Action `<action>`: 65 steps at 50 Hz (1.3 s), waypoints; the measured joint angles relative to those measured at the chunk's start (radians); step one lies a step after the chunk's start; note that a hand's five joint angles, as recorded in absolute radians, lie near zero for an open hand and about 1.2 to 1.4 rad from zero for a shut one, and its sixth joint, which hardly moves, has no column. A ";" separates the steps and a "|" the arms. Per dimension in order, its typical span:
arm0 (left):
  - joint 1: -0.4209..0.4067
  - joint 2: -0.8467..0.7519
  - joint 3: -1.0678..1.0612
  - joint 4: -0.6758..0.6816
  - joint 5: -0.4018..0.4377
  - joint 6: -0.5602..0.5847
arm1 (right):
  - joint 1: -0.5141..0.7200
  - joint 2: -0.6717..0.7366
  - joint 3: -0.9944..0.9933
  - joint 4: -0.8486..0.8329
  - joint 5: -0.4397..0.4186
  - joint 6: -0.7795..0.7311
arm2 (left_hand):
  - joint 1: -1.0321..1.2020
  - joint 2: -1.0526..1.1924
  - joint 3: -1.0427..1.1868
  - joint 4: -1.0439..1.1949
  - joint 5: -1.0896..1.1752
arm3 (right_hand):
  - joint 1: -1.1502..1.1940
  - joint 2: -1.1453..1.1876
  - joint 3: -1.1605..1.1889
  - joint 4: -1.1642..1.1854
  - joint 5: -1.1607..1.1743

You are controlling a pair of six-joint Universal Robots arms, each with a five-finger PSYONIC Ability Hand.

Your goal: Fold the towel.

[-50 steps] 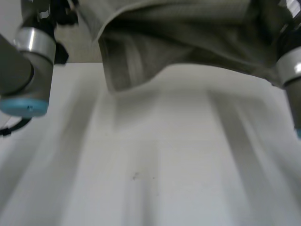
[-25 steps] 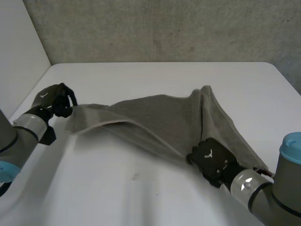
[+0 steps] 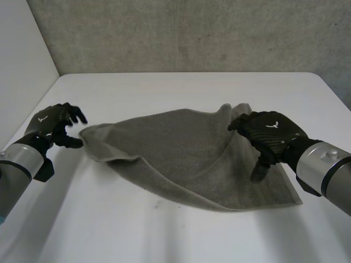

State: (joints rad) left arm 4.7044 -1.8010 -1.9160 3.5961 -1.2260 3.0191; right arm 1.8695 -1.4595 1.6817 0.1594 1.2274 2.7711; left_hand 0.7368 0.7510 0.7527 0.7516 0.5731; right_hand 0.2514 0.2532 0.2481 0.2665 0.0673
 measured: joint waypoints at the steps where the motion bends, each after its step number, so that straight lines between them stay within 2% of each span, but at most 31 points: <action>1: 0.000 0.016 -0.009 0.000 0.005 0.006 | -0.015 0.006 0.004 0.001 0.002 0.003 | -0.100 -0.108 -0.108 -0.107 -0.111 | 0.011 0.000 0.004 0.000 0.010; 7: 0.017 0.108 -0.041 -0.004 0.018 0.068 | -0.091 0.018 0.068 -0.005 0.002 -0.014 | -0.382 -0.401 -0.402 -0.396 -0.400 | 0.023 0.000 0.015 0.000 0.041; 12: 0.052 0.225 -0.076 -0.044 0.048 0.156 | -0.139 0.020 0.143 -0.018 -0.006 -0.056 | -0.465 -0.484 -0.487 -0.480 -0.481 | 0.023 0.000 0.015 0.000 0.041; 20: 0.061 0.400 -0.177 -0.131 0.137 0.261 | -0.163 0.032 0.217 -0.074 -0.009 -0.108 | -0.504 -0.524 -0.524 -0.523 -0.518 | 0.023 0.000 0.015 0.000 0.041; 27: 0.030 0.435 -0.275 -0.141 0.147 0.328 | -0.161 0.036 0.233 -0.095 -0.008 -0.111 | -0.504 -0.523 -0.524 -0.523 -0.518 | 0.023 0.000 0.015 0.000 0.041; 34: -0.046 0.369 -0.325 -0.133 0.134 0.403 | -0.159 0.035 0.240 -0.097 -0.009 -0.108 | -0.504 -0.522 -0.523 -0.522 -0.517 | 0.023 0.000 0.015 0.000 0.041; 43: -0.162 0.207 -0.309 -0.057 0.084 0.418 | -0.160 0.032 0.259 -0.112 -0.010 -0.108 | -0.477 -0.491 -0.493 -0.493 -0.485 | 0.023 0.000 0.015 0.000 0.041; 50: -0.266 0.061 -0.244 0.059 -0.026 0.411 | -0.159 0.031 0.271 -0.123 -0.010 -0.109 | -0.458 -0.472 -0.474 -0.473 -0.467 | 0.023 0.000 0.015 0.000 0.041; 57: -0.354 -0.063 -0.147 0.090 -0.135 0.414 | -0.160 0.031 0.277 -0.125 -0.011 -0.111 | -0.438 -0.452 -0.454 -0.455 -0.447 | 0.023 0.000 0.015 0.000 0.041; 65: -0.411 -0.158 -0.049 0.089 -0.189 0.417 | -0.161 0.029 0.279 -0.126 -0.012 -0.111 | -0.368 -0.382 -0.383 -0.383 -0.376 | 0.023 0.000 0.015 0.000 0.041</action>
State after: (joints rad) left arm 4.2939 -1.9595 -1.9651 3.6850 -1.4148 3.4361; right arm 1.7089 -1.4302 1.9606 0.0331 1.2153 2.6599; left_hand 0.3692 0.3691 0.3698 0.3684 0.1969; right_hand 0.2744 0.2532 0.2631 0.2667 0.1087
